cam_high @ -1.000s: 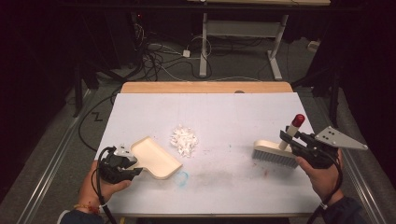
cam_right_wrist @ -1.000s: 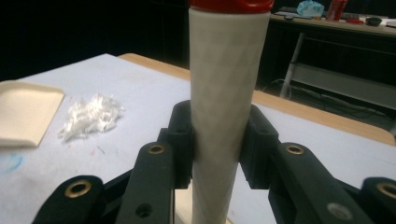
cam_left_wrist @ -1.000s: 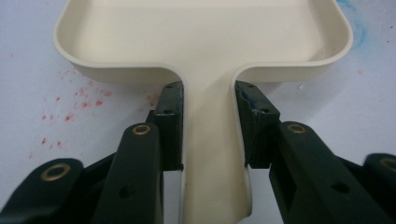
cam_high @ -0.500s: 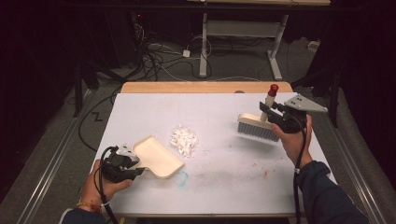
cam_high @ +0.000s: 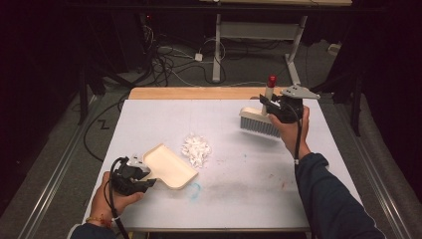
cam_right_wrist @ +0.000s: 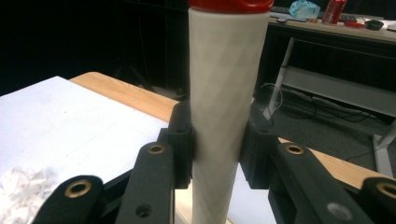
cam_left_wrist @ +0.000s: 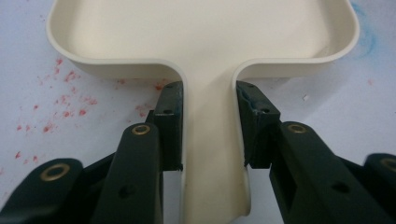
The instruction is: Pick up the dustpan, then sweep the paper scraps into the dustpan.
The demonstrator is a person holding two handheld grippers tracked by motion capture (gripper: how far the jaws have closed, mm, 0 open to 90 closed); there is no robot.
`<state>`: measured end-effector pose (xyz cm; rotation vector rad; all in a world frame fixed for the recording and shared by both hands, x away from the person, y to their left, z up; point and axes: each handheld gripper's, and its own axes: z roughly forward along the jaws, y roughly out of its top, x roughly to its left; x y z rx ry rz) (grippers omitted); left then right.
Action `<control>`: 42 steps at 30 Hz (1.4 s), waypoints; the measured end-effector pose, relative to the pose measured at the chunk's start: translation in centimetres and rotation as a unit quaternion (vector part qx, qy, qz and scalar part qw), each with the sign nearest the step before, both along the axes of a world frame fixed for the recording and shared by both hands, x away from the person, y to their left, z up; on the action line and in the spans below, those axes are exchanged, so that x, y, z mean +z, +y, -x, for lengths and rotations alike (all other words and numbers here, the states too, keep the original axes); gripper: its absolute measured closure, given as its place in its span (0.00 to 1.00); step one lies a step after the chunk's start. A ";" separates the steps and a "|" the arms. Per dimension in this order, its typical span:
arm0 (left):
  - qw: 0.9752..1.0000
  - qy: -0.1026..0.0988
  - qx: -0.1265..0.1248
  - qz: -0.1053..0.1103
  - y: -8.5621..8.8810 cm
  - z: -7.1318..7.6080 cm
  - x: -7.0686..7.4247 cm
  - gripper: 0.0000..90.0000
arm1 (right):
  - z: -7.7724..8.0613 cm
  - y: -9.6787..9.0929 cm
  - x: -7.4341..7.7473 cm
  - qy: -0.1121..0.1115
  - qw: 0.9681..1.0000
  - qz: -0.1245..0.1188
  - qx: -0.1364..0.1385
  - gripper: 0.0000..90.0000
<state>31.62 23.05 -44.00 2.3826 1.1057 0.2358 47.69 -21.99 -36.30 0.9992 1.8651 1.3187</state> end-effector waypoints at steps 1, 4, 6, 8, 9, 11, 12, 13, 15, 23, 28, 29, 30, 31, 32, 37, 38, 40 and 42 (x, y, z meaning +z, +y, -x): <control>1.000 0.001 -0.002 0.002 0.1 0.0 -0.1 0.70 | -0.3 0.5 -0.3 0.001 1.000 0.001 -0.005 0.78; 1.000 0.002 -0.002 0.001 0.2 0.0 -0.1 0.70 | -1.1 1.4 -0.8 0.008 1.000 0.007 -0.009 0.78; 1.000 0.002 -0.002 0.000 0.2 0.2 0.0 0.70 | -1.5 2.0 -1.0 0.009 1.000 0.015 -0.013 0.78; 1.000 0.002 -0.003 -0.002 0.2 0.2 0.0 0.70 | -1.7 2.2 -1.1 0.009 1.000 0.017 -0.011 0.78; 1.000 0.002 -0.002 -0.001 0.2 0.3 0.0 0.70 | -2.0 2.6 -1.1 0.008 1.000 0.014 -0.010 0.78; 1.000 0.004 -0.003 -0.004 0.1 0.3 -0.1 0.70 | -2.1 2.7 -1.2 0.009 1.000 0.013 -0.011 0.78; 1.000 0.005 -0.002 -0.009 0.0 0.3 -0.1 0.70 | -2.2 2.9 -1.2 0.010 1.000 0.011 -0.009 0.78; 1.000 0.006 -0.003 -0.014 0.0 0.2 -0.1 0.70 | -2.3 3.0 -1.3 0.011 1.000 0.009 -0.010 0.78; 1.000 0.006 -0.003 -0.017 -0.2 0.3 -0.1 0.70 | -2.6 3.3 -1.3 0.012 1.000 0.006 -0.013 0.78; 1.000 0.006 -0.005 -0.021 -0.4 0.3 -0.1 0.70 | -3.7 5.5 -1.6 0.016 1.000 -0.001 -0.024 0.78; 1.000 0.009 -0.002 -0.014 -0.5 0.2 -0.3 0.70 | -3.6 8.0 -1.7 0.011 1.000 -0.009 -0.014 0.78; 1.000 0.010 -0.003 -0.017 -0.5 0.2 -0.3 0.70 | -3.6 8.6 -1.8 0.008 1.000 -0.007 -0.011 0.78; 1.000 0.010 -0.003 -0.018 -0.6 0.2 -0.3 0.70 | -3.6 9.2 -1.9 0.007 1.000 -0.006 -0.008 0.78; 1.000 0.010 -0.001 -0.016 -0.6 0.2 -0.4 0.70 | -3.5 9.8 -1.9 0.005 1.000 -0.005 -0.006 0.78; 1.000 0.011 -0.002 -0.014 -0.6 0.2 -0.4 0.70 | -3.4 10.4 -2.0 0.002 1.000 -0.004 -0.005 0.78; 1.000 0.008 -0.004 -0.015 -0.9 0.2 -0.5 0.70 | -2.8 13.3 -2.4 -0.003 1.000 -0.012 0.000 0.78; 1.000 0.008 -0.004 -0.015 -0.9 0.2 -0.5 0.70 | -2.6 13.9 -2.5 -0.007 1.000 -0.010 0.004 0.78; 1.000 0.009 -0.005 -0.014 -1.0 0.1 -0.7 0.70 | -2.1 14.9 -2.7 -0.014 1.000 -0.003 0.009 0.78; 1.000 0.008 -0.006 -0.015 -1.1 0.1 -0.8 0.70 | -1.5 15.9 -2.9 -0.017 1.000 0.010 0.018 0.78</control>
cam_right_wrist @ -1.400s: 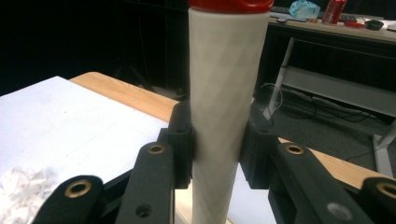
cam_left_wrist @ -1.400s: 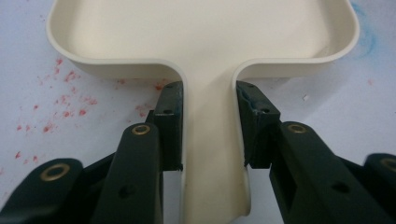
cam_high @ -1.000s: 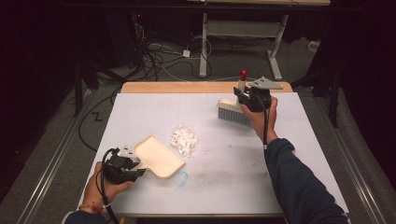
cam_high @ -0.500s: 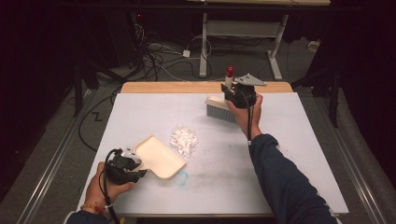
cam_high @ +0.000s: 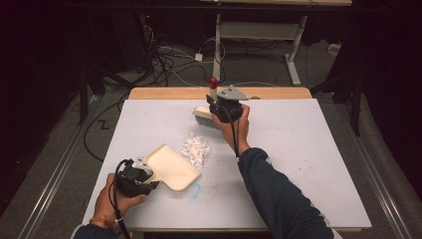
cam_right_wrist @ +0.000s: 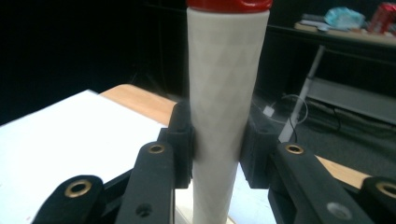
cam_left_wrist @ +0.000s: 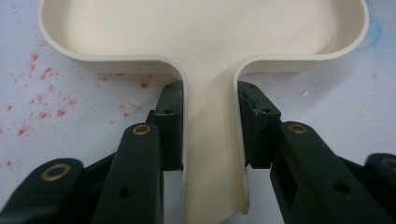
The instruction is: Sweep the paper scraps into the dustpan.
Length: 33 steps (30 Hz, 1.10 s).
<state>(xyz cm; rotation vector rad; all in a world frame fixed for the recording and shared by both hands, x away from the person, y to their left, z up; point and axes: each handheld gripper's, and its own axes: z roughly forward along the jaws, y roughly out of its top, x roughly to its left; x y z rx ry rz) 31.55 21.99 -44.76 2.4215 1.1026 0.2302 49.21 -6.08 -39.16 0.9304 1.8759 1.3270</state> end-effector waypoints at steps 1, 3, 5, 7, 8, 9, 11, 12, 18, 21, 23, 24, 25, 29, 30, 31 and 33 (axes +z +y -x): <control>1.000 0.000 -0.001 -0.004 0.0 0.0 0.0 0.70 | 0.2 0.4 -0.1 -0.001 1.000 0.005 0.007 0.78; 1.000 0.001 -0.001 -0.004 0.0 0.0 -0.1 0.70 | 1.2 1.2 -0.3 -0.005 0.999 0.023 0.021 0.78; 1.000 0.000 -0.001 -0.004 -0.1 0.0 -0.1 0.70 | 1.4 1.4 -0.4 -0.007 0.999 0.029 0.026 0.78; 1.000 -0.001 -0.001 -0.005 -0.1 0.1 -0.1 0.70 | 2.2 1.5 -0.4 -0.010 0.998 0.044 0.036 0.78; 1.000 -0.001 -0.001 -0.005 -0.1 0.1 -0.1 0.70 | 2.2 1.5 -0.4 -0.010 0.998 0.044 0.036 0.78; 1.000 -0.001 0.000 -0.005 -0.1 0.1 -0.1 0.70 | 2.6 1.4 -0.4 -0.008 0.998 0.045 0.037 0.78; 1.000 -0.001 0.000 -0.006 -0.1 0.0 -0.1 0.70 | 3.0 1.2 -0.4 -0.007 0.998 0.038 0.046 0.78; 1.000 -0.001 0.000 -0.006 -0.2 0.0 -0.1 0.70 | 3.0 1.2 -0.4 -0.007 0.998 0.038 0.046 0.78; 1.000 0.000 -0.004 -0.008 -0.5 -0.2 -0.1 0.70 | 4.6 1.6 -0.2 0.000 0.996 0.044 0.072 0.78; 1.000 0.000 -0.005 -0.009 -0.5 -0.3 -0.1 0.70 | 5.7 1.7 -0.3 0.006 0.995 0.040 0.090 0.78; 1.000 0.000 -0.006 -0.010 -0.5 -0.3 -0.1 0.70 | 6.0 1.8 -0.2 0.007 0.995 0.037 0.092 0.78; 1.000 -0.001 -0.006 -0.011 -0.6 -0.3 -0.1 0.70 | 6.2 1.9 -0.2 0.011 0.995 0.034 0.098 0.78; 1.000 0.000 -0.006 -0.011 -0.6 -0.3 -0.1 0.70 | 6.5 1.9 -0.2 0.013 0.994 0.034 0.103 0.78; 1.000 0.003 -0.006 -0.013 -0.8 -0.4 0.0 0.70 | 7.9 2.3 -0.3 0.016 0.993 0.028 0.110 0.77; 1.000 0.004 -0.006 -0.013 -0.8 -0.4 0.0 0.70 | 7.9 2.3 -0.3 0.016 0.993 0.028 0.110 0.77; 1.000 0.004 -0.004 -0.013 -0.9 -0.4 -0.1 0.70 | 8.4 2.4 -0.4 0.019 0.993 0.023 0.114 0.77; 1.000 0.007 -0.002 -0.017 -1.1 -0.5 0.0 0.70 | 8.6 2.5 -0.4 0.021 0.993 0.022 0.112 0.77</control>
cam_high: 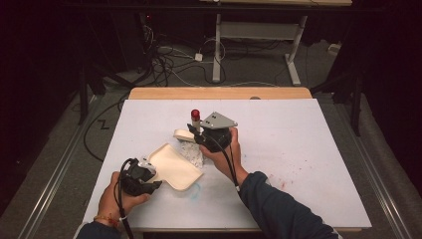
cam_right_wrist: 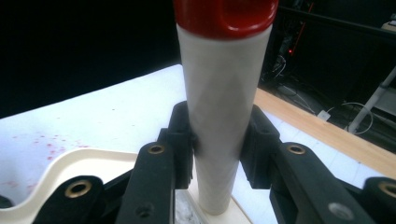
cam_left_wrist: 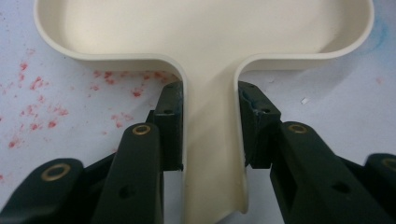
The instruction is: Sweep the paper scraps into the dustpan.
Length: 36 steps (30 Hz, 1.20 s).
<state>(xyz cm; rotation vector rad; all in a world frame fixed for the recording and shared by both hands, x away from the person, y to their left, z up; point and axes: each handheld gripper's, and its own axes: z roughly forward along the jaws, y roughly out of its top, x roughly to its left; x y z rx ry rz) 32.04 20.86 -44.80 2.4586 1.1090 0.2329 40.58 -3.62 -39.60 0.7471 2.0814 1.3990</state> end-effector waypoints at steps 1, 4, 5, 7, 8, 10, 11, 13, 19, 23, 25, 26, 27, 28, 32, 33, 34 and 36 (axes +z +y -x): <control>1.000 0.002 0.003 0.000 -0.1 0.0 0.0 0.70 | 0.5 0.3 -0.1 0.001 1.000 0.002 0.005 0.77; 1.000 0.007 0.006 0.001 -0.2 -0.1 0.0 0.70 | 1.1 0.6 0.0 0.000 1.000 0.001 0.010 0.77; 1.000 0.007 0.007 0.001 -0.3 -0.2 0.0 0.70 | 1.3 0.7 0.0 0.002 1.000 -0.002 0.013 0.77; 1.000 0.006 0.009 0.002 -0.4 -0.2 0.0 0.70 | 2.3 1.1 0.2 0.003 1.000 -0.004 0.024 0.77; 1.000 0.007 0.010 0.003 -0.4 -0.2 0.0 0.70 | 2.6 1.2 0.2 0.005 1.000 -0.005 0.026 0.77; 1.000 0.006 0.012 0.006 -0.5 -0.3 0.0 0.70 | 3.1 1.4 0.2 0.007 0.999 -0.004 0.033 0.77; 1.000 0.007 0.011 0.004 -0.6 -0.3 0.0 0.70 | 3.1 1.4 0.2 0.007 0.999 -0.004 0.033 0.77; 1.000 0.006 0.017 0.008 -0.7 -0.2 -0.1 0.70 | 3.7 1.7 0.5 0.009 0.999 -0.013 0.046 0.78; 1.000 0.006 0.011 0.003 -0.8 -0.2 -0.2 0.70 | 4.1 2.2 1.2 0.010 0.998 -0.021 0.061 0.78; 1.000 0.007 0.015 0.004 -0.8 -0.2 -0.4 0.70 | 3.6 1.9 1.7 0.006 0.998 -0.033 0.057 0.78; 1.000 0.009 0.011 0.001 -0.8 -0.2 -0.5 0.70 | 3.3 1.7 2.0 0.006 0.998 -0.040 0.052 0.78; 1.000 0.009 0.011 0.001 -0.8 -0.2 -0.5 0.70 | 3.2 1.5 2.2 0.004 0.998 -0.043 0.049 0.78; 1.000 0.007 0.010 0.000 -0.8 -0.1 -0.5 0.70 | 2.7 1.1 2.9 -0.006 0.998 -0.048 0.040 0.78; 1.000 0.007 0.009 0.000 -0.8 -0.1 -0.5 0.70 | 2.7 1.1 2.9 -0.006 0.998 -0.048 0.040 0.78; 1.000 0.009 0.004 -0.002 -0.7 0.0 -0.5 0.70 | 2.1 -0.8 4.1 -0.013 0.998 -0.058 0.019 0.78; 1.000 0.009 0.005 -0.003 -0.8 0.0 -0.5 0.70 | 2.0 -1.3 4.2 -0.014 0.998 -0.057 0.013 0.78; 1.000 0.007 0.006 -0.003 -0.8 0.0 -0.6 0.70 | 2.0 -1.3 4.2 -0.014 0.998 -0.057 0.013 0.78; 1.000 0.006 0.005 -0.005 -0.8 0.1 -0.6 0.70 | 1.9 -2.2 4.4 -0.020 0.999 -0.050 0.007 0.78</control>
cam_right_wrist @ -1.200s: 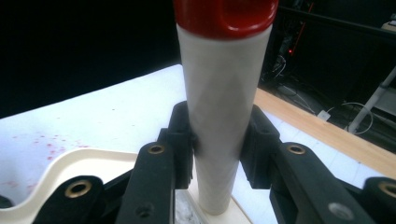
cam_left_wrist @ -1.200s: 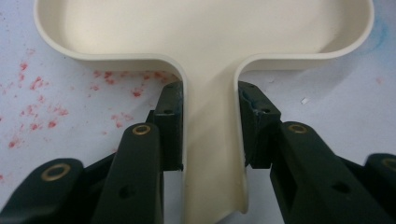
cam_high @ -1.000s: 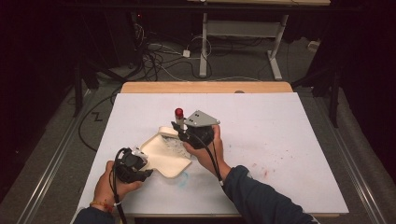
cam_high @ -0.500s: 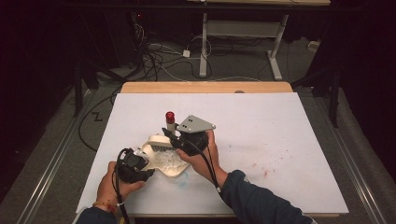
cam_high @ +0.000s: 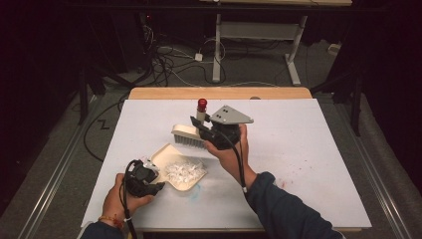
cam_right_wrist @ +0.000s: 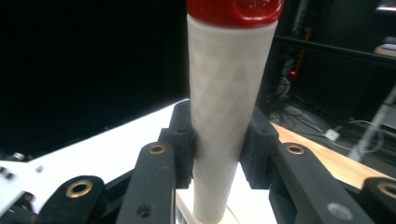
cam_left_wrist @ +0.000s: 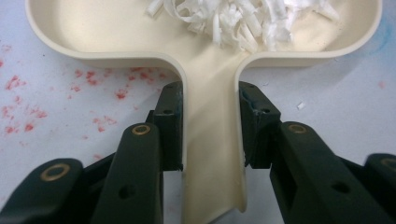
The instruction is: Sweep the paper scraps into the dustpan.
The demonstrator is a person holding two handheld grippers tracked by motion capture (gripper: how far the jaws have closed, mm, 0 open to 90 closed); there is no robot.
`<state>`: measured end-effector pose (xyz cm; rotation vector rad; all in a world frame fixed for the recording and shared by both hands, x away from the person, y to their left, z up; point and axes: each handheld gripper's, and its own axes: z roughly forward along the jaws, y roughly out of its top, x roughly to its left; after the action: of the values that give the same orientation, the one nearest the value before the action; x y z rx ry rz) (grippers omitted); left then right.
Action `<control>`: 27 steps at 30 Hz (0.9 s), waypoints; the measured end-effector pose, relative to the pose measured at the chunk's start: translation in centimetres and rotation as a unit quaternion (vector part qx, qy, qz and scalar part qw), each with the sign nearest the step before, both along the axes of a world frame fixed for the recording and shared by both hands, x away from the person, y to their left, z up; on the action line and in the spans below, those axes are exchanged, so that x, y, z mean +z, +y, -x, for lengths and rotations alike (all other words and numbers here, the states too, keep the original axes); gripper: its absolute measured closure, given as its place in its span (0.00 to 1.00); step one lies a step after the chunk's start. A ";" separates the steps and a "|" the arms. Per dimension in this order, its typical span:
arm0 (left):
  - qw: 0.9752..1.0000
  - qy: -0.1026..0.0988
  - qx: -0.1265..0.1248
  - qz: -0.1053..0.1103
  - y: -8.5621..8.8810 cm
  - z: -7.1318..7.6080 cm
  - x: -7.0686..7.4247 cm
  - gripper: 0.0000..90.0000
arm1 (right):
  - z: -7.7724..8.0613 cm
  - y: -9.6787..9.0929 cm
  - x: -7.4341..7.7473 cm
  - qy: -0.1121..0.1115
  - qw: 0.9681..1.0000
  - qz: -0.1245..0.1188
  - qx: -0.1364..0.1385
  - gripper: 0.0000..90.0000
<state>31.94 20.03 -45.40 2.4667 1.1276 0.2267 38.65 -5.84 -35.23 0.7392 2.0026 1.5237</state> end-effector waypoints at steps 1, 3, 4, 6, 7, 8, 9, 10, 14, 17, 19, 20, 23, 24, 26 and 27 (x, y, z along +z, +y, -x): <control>1.000 0.000 0.001 -0.001 0.0 0.0 0.0 0.70 | 0.0 -0.5 0.0 -0.002 1.000 0.006 -0.007 0.78; 1.000 0.001 0.000 -0.004 -0.2 0.1 0.0 0.70 | 0.0 -1.7 -0.3 -0.009 0.999 0.024 -0.024 0.78; 1.000 0.000 0.000 -0.006 -0.2 0.1 0.0 0.70 | 0.1 -2.6 -0.7 -0.018 0.998 0.041 -0.039 0.78; 1.000 0.002 -0.003 -0.005 -0.2 0.3 0.0 0.70 | 0.2 -3.6 -1.3 -0.015 0.997 0.052 -0.048 0.78; 1.000 0.003 -0.005 -0.005 -0.2 0.3 0.0 0.70 | 0.2 -4.1 -1.6 -0.011 0.997 0.054 -0.049 0.78; 1.000 0.003 -0.005 -0.006 -0.2 0.3 0.0 0.70 | 0.4 -4.5 -1.8 -0.007 0.997 0.057 -0.049 0.78; 1.000 0.002 -0.003 -0.005 -0.2 0.3 0.0 0.70 | 0.4 -4.5 -1.8 -0.007 0.997 0.057 -0.049 0.78; 1.000 0.002 -0.003 -0.005 -0.2 0.4 0.0 0.70 | 0.9 -5.1 -2.2 -0.008 0.997 0.066 -0.050 0.78; 1.000 0.004 -0.003 -0.005 -0.3 0.5 0.0 0.70 | 2.2 -5.5 -2.8 0.002 0.997 0.072 -0.037 0.78; 1.000 0.004 -0.001 -0.007 -0.4 0.5 0.0 0.70 | 2.7 -5.1 -3.0 0.002 0.997 0.074 -0.030 0.78; 1.000 0.004 0.000 -0.007 -0.6 0.5 0.0 0.70 | 3.2 -4.5 -3.2 0.002 0.997 0.076 -0.023 0.78; 1.000 0.004 -0.001 -0.008 -0.7 0.5 0.0 0.70 | 3.3 -4.2 -3.3 0.001 0.997 0.077 -0.020 0.78; 1.000 0.004 -0.001 -0.006 -0.8 0.4 0.0 0.70 | 4.1 -2.8 -3.3 0.003 0.997 0.073 0.000 0.78; 1.000 0.004 -0.001 -0.005 -0.9 0.4 -0.1 0.70 | 4.4 -2.3 -3.3 0.005 0.997 0.072 0.008 0.78; 1.000 0.005 -0.002 -0.007 -1.0 0.3 -0.2 0.70 | 4.7 -1.3 -3.2 0.009 0.997 0.068 0.017 0.78; 1.000 0.004 -0.001 -0.007 -1.0 0.3 -0.2 0.70 | 4.8 -0.7 -3.1 0.010 0.998 0.065 0.025 0.78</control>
<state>31.60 19.02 -45.57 2.4842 1.1307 0.2243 33.87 -6.56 -38.29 0.6593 2.1264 1.4022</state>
